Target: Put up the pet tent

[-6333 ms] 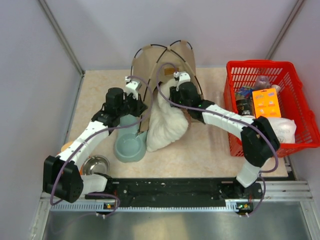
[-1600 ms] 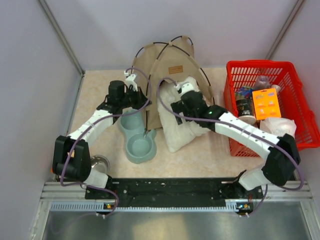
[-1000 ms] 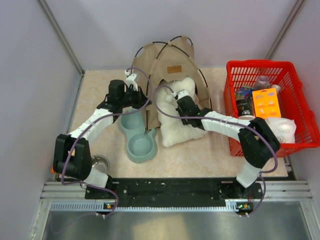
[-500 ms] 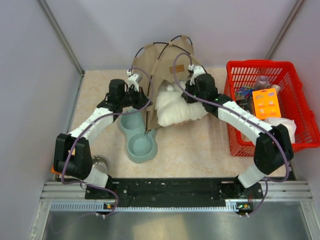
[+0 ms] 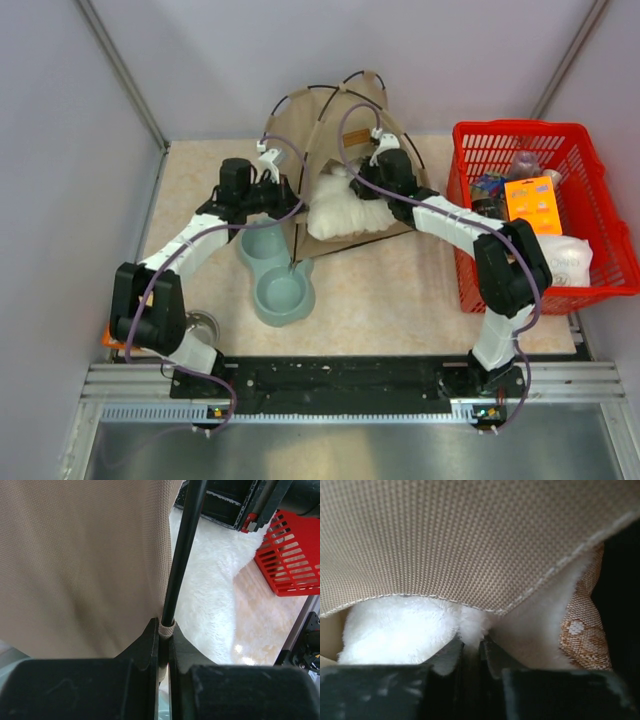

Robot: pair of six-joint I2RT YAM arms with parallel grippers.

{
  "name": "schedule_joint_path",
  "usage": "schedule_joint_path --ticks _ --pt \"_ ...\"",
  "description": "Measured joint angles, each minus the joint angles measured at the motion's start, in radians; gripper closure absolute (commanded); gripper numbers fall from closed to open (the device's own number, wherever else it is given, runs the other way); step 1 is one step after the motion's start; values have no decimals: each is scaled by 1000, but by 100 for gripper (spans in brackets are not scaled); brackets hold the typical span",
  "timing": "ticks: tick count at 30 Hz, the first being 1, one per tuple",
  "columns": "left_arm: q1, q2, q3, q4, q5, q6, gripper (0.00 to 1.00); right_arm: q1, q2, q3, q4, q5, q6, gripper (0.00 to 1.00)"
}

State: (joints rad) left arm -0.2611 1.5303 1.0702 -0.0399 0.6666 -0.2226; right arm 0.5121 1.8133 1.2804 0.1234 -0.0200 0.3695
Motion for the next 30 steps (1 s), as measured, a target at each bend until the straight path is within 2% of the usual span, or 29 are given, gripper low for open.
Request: schedule_joint_path --ticks 3,4,6,10,15,19,24,28,29,30 --pt "0 9 4 7 0 -10 100 3 2 -1 14 26 21 33" --pt "0 11 6 7 -2 -12 100 3 2 2 13 36 20 25" --pt "0 17 9 7 -5 -16 100 4 2 26 -19 52 24 20" --pt "0 18 11 6 -22 -21 100 7 -15 127 -187 66 8 16" --pt "0 33 25 0 -44 -35 100 10 -145 135 -343 99 -19 14" --pt "0 37 29 -7 -56 -38 100 10 -230 133 -418 117 -49 10" --pt "0 37 35 -18 -59 -37 100 31 -297 78 -433 111 -98 6" --pt "0 37 40 -27 -58 -37 100 87 -272 -10 -395 80 -134 8" --pt "0 37 40 -29 -57 -37 100 95 -257 -29 -381 74 -139 12" --pt "0 37 40 -30 -55 -37 100 102 -230 -52 -353 67 -145 20"
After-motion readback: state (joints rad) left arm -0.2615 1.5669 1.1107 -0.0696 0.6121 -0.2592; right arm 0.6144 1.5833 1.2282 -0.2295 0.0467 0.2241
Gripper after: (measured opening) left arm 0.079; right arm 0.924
